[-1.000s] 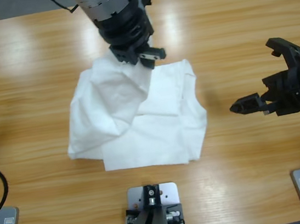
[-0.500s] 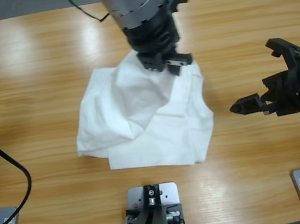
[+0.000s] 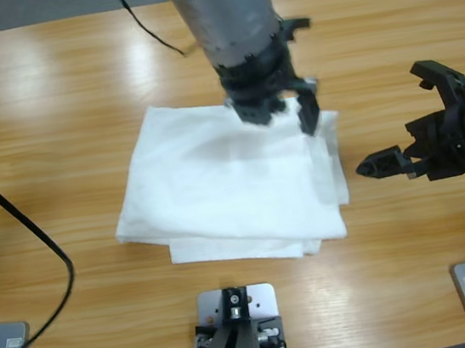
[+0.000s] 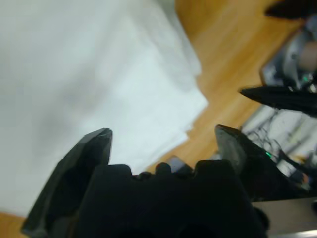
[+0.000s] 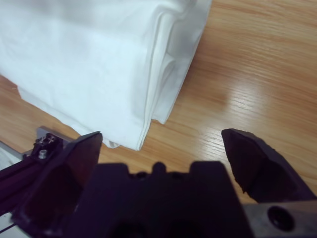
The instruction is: Fold clothes
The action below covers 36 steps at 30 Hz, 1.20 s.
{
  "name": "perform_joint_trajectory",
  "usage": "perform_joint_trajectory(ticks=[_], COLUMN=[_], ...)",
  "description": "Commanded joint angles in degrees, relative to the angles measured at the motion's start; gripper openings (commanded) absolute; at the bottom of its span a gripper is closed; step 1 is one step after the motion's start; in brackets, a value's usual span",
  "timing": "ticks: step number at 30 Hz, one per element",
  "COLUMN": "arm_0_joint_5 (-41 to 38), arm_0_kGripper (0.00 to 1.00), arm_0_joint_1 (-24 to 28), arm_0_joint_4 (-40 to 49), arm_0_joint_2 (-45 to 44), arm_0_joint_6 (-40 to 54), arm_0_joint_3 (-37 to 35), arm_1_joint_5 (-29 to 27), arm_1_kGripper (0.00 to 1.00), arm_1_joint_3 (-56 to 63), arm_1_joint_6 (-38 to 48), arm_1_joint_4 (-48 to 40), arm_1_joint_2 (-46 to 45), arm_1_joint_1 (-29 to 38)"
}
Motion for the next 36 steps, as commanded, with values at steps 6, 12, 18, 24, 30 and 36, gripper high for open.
perform_joint_trajectory(ticks=[6,12,18,24,30,36], arm_0_joint_5=[17.1,14.5,14.5,14.5,16.2,15.7], arm_0_kGripper=[0.89,0.895,0.895,0.899,0.902,0.899], arm_0_joint_1=[10.9,6.3,4.2,4.2,7.5,14.9], arm_0_joint_4=[-4.1,-16.6,-21.9,-22.6,-25.0,-26.8], arm_0_joint_2=[-26.1,-26.9,-23.9,-22.7,-23.4,-23.1], arm_0_joint_6=[1.7,-2.6,-5.6,-5.4,-4.4,-2.0], arm_0_joint_3=[48.4,60.1,62.6,62.6,62.9,59.4], arm_1_joint_5=[10.7,18.5,23.4,27.2,27.2,25.9], arm_1_kGripper=[0.844,0.729,0.743,0.734,0.641,0.0], arm_1_joint_3=[-4.0,-7.5,-5.5,-4.8,-2.0,-2.0], arm_1_joint_6=[-4.3,2.7,9.4,13.7,12.9,7.7], arm_1_joint_4=[-8.9,-13.2,-14.1,-14.3,-16.5,-13.7], arm_1_joint_2=[6.7,16.3,19.5,23.5,20.2,16.2], arm_1_joint_1=[-15.5,-21.5,-23.9,-24.7,-24.7,-22.4])
